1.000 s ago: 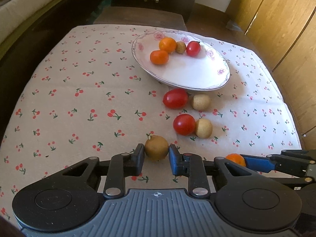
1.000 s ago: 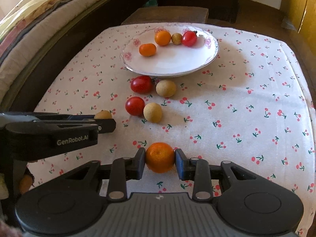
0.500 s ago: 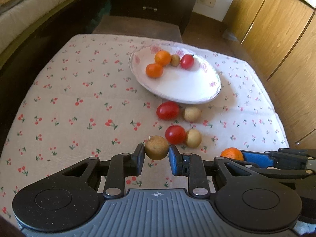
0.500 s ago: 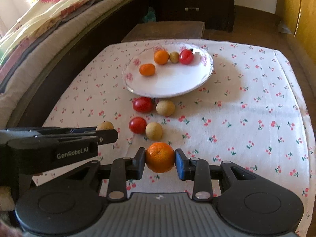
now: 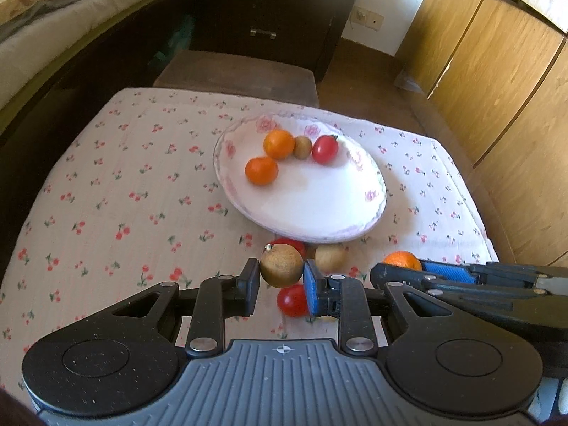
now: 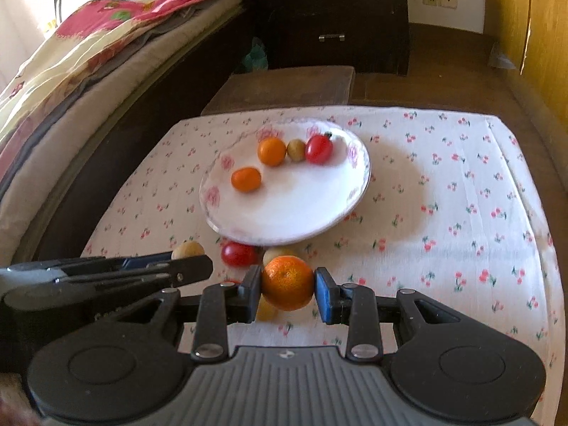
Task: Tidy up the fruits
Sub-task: 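Carry the kiwi and orange over the white bowl with both tools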
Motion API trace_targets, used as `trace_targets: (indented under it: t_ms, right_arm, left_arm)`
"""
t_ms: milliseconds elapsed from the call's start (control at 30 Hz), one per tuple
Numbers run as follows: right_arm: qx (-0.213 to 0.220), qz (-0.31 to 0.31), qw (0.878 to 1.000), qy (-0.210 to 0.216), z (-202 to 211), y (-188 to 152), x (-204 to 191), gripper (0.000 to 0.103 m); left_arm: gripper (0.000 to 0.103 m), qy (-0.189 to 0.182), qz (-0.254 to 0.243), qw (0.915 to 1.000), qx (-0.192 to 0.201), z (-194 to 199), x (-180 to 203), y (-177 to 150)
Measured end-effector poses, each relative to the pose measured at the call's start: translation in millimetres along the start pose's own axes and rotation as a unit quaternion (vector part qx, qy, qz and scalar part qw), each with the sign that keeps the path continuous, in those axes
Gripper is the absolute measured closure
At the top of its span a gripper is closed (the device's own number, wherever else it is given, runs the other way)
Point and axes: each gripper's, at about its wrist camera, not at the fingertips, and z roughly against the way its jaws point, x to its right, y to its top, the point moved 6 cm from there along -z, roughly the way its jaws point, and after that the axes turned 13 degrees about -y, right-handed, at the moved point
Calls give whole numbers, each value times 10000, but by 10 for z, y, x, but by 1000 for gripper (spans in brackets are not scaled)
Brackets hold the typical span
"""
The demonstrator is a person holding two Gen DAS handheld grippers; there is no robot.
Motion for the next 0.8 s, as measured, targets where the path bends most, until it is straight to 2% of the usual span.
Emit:
trace_targets:
  t_ms: [333, 800]
  right_arm:
    - [79, -153, 9998, -21, -222, 312, 74, 70]
    - [110, -61, 9999, -58, -487, 504, 37, 70]
  left_arm:
    - [69, 101, -92, 9999, 13, -225, 24, 231]
    - [70, 317, -96, 9995, 4, -403, -120, 386]
